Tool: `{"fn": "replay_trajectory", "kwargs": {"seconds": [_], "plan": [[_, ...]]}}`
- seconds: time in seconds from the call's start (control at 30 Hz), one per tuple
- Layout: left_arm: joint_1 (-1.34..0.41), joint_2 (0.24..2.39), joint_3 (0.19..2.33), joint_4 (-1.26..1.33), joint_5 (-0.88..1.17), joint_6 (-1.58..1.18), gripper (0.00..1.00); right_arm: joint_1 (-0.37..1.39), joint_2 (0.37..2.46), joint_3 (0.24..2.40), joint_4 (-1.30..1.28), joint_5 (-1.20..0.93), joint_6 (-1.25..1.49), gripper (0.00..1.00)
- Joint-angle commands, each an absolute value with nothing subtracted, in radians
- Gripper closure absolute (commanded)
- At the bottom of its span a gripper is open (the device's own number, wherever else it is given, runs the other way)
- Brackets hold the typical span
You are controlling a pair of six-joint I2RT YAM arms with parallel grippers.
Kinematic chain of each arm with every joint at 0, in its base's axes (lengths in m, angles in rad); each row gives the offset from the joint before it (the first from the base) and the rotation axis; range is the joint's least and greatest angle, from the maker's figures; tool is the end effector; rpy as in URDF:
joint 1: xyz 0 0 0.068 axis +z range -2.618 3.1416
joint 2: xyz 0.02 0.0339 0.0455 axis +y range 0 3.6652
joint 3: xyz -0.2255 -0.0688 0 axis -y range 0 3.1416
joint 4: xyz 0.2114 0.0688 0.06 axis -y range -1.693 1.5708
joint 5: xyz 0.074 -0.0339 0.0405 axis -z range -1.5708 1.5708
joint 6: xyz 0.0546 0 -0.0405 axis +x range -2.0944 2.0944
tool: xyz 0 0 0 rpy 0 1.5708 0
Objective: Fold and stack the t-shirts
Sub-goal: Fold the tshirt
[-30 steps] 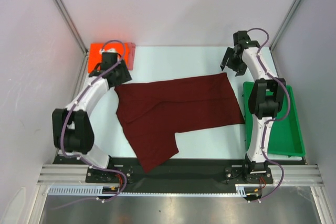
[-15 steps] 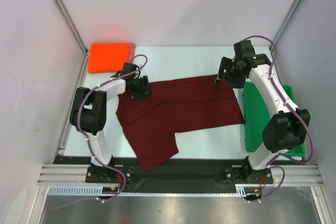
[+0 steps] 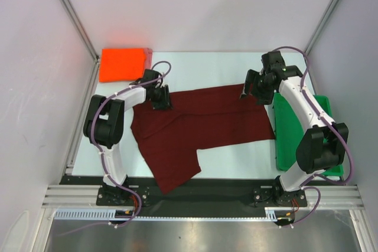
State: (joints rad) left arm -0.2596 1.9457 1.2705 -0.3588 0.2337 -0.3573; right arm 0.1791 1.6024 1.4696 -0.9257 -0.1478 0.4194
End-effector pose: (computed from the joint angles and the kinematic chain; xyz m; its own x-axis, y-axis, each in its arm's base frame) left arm 0.3545 -0.1072 0.1288 -0.9055 -0.1115 -0.4095 0.0507 0.9295 -0.3653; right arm 0.3010 0.0627 0.2588 -0.8840 0.2493 -0.3954 0.1235 0.9404 0.3168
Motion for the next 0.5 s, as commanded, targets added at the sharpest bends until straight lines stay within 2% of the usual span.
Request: {"fn": "replay_trajectory", "kwargs": {"seconds": [0.0, 0.13, 0.3, 0.47], "plan": [[-0.279, 1.902, 1.27, -0.382, 0.199, -0.353, 0.58, 0.176, 1.581, 1.463, -0.89, -0.167, 0.434, 0.24], [-0.298, 1.838, 1.238, -0.371, 0.192, -0.36, 0.7, 0.178, 1.589, 1.453, -0.873, -0.178, 0.445, 0.24], [-0.325, 1.789, 1.21, -0.39, 0.206, -0.382, 0.95, 0.176, 1.588, 1.43, -0.864, -0.179, 0.446, 0.24], [-0.368, 1.72, 1.138, -0.394, 0.202, -0.416, 1.0, 0.176, 1.582, 1.402, -0.861, -0.178, 0.446, 0.24]]}}
